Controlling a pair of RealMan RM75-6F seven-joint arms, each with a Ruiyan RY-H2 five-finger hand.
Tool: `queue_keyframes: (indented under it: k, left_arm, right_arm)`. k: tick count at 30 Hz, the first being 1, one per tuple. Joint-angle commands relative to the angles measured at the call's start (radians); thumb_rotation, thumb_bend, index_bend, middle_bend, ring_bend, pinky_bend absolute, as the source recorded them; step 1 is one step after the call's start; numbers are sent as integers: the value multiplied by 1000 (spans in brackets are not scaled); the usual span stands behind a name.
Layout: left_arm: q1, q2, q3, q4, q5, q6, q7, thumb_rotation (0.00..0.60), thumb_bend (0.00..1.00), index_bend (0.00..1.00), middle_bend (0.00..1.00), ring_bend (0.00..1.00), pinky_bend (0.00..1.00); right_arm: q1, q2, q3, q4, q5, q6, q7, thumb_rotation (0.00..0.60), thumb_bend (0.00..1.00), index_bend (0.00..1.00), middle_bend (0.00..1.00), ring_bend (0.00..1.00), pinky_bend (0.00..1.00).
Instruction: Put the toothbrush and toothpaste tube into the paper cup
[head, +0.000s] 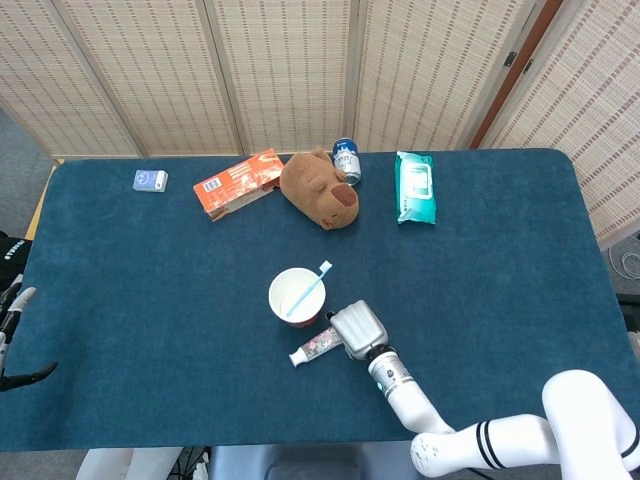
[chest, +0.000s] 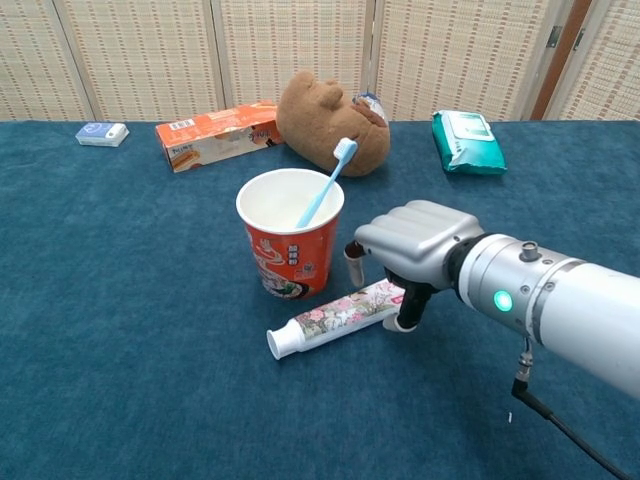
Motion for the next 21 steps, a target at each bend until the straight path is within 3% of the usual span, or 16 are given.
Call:
queue_keyframes:
  k: [1,21]
  left_arm:
    - [1,1,0,-1,1,1,-1,600,0,0,0,0,0]
    - [5,4,1,3,-1,0,-10,600,0,0,0,0,0]
  right_arm:
    - [2,-8,-2,9,-2,-3,8,600,143,391,1000,1000,1000]
    - [20,-53,-2,80,10,-21,29,600,152,424,1000,1000,1000]
